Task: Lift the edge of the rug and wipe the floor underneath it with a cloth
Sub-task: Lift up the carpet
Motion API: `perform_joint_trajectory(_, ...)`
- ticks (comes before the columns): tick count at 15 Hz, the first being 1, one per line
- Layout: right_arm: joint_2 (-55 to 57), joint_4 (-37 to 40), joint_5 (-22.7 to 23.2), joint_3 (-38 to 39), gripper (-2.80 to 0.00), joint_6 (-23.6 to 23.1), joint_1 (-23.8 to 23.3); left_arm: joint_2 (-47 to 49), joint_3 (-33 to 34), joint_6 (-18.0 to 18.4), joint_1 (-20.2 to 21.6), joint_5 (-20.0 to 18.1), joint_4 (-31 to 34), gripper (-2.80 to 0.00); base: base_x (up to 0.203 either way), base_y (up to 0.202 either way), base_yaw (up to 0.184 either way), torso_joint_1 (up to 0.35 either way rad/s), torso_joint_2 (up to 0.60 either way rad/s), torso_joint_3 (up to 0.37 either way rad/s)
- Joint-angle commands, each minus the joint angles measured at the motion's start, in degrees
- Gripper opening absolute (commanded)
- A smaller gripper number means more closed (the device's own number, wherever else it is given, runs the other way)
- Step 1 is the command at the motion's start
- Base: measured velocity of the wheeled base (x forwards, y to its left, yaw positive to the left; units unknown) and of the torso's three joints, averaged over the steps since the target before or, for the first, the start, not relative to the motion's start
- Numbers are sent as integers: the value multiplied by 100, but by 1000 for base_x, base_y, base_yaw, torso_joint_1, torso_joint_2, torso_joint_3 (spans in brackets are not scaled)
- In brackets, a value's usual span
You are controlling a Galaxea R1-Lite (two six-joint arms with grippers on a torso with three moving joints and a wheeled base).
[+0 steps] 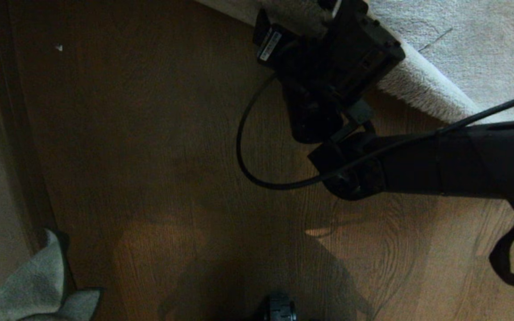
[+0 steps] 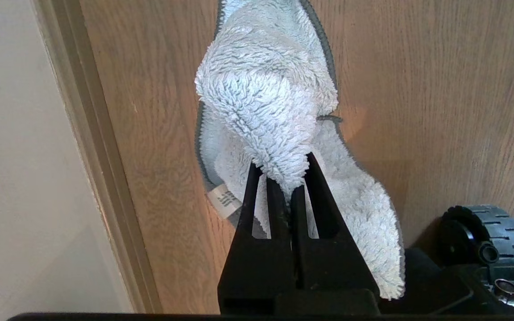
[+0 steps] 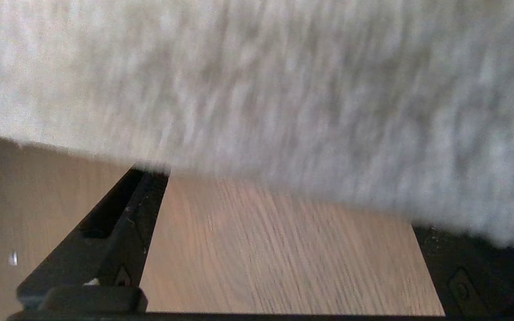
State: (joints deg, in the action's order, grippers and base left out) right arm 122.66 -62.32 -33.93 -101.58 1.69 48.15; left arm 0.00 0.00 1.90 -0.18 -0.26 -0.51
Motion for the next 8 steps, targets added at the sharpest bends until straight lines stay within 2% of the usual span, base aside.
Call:
perform_joint_trajectory(1,51,-17,-13,-325,0,-74,69,0,0,3,1,-1,-2,-280,0,0,0,0,0,0)
perform_joint_trajectory(6,55,-10,45,-694,0,-55,353,0,0,3,1,-1,-2,-280,0,0,0,0,0,0)
perform_joint_trajectory(8,56,-20,214,-766,0,-71,462,0,0,3,1,-1,-2,-280,0,0,0,0,0,0)
